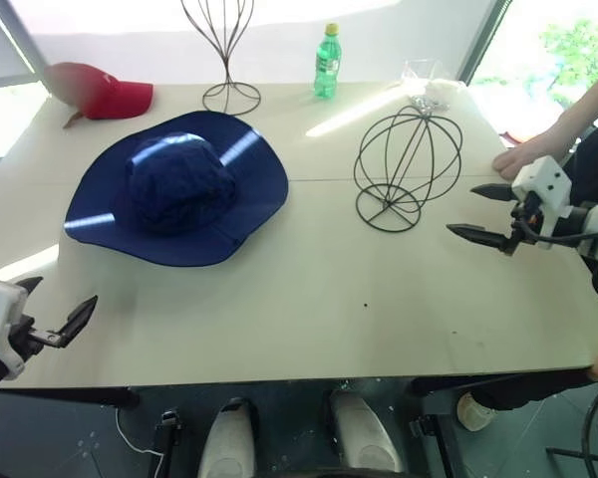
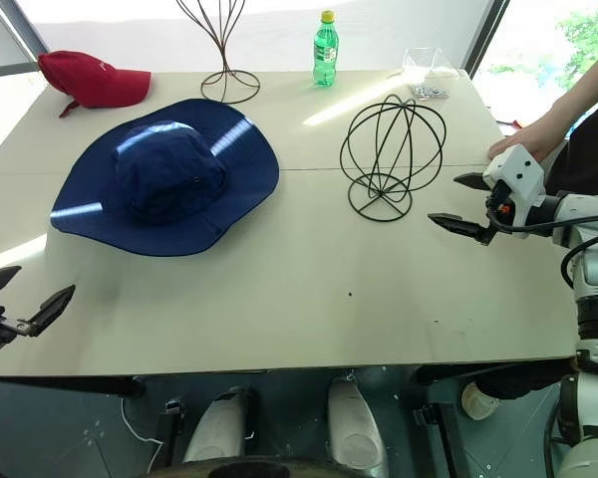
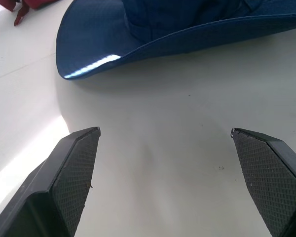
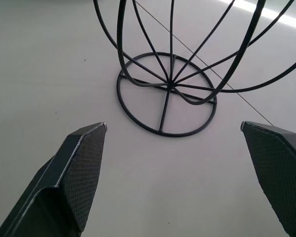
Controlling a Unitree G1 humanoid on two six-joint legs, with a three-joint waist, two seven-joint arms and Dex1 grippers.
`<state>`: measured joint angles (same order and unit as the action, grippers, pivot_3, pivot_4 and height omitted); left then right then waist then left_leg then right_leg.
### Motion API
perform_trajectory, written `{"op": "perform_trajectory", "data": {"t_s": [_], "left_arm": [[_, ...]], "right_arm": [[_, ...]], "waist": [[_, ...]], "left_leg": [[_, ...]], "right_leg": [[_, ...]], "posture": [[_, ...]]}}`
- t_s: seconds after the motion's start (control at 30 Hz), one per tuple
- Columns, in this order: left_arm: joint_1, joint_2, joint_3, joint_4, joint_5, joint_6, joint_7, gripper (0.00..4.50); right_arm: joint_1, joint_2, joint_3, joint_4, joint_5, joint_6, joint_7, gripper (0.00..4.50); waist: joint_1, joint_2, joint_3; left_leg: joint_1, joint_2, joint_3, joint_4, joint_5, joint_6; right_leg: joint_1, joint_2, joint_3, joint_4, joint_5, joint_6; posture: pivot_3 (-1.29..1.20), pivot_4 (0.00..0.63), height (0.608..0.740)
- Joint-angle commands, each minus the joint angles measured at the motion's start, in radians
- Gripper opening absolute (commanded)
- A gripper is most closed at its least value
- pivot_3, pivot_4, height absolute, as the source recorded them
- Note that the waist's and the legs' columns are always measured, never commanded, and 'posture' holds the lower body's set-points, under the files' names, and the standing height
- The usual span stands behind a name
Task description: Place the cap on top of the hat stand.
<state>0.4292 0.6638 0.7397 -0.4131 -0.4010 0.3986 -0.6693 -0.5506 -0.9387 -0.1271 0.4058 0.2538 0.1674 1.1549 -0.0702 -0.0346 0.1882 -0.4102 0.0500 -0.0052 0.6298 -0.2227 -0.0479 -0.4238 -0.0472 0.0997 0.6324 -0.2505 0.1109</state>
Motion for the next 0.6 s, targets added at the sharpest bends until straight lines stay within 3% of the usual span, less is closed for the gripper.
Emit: {"op": "perform_trajectory", "data": {"t_s": [0.03,0.6], "left_arm": [[0.019,0.003,0.026,-0.025,0.014,-0.043,-0.009,4.44],[0.003,0.046,0.039,0.003,-0.008,-0.035,-0.040,4.44]], "right_arm": [[-0.026,-0.005,-0.017,-0.014,0.008,0.006,-0.004,4.50],[0.032,-0.019,-0.039,-0.084,0.025,0.055,-0.014,4.50]], "waist": [[0.000,0.000,0.000],[0.000,0.000,0.000]], "left_leg": [[0.000,0.000,0.000,0.000,0.000,0.000],[0.000,0.000,0.000,0.000,0.000,0.000]], "right_leg": [[0.000,0.000,0.000,0.000,0.000,0.000],[0.000,0.000,0.000,0.000,0.000,0.000]], "posture": [[0.00,0.150,0.739],[0.00,0.150,0.739]]}}
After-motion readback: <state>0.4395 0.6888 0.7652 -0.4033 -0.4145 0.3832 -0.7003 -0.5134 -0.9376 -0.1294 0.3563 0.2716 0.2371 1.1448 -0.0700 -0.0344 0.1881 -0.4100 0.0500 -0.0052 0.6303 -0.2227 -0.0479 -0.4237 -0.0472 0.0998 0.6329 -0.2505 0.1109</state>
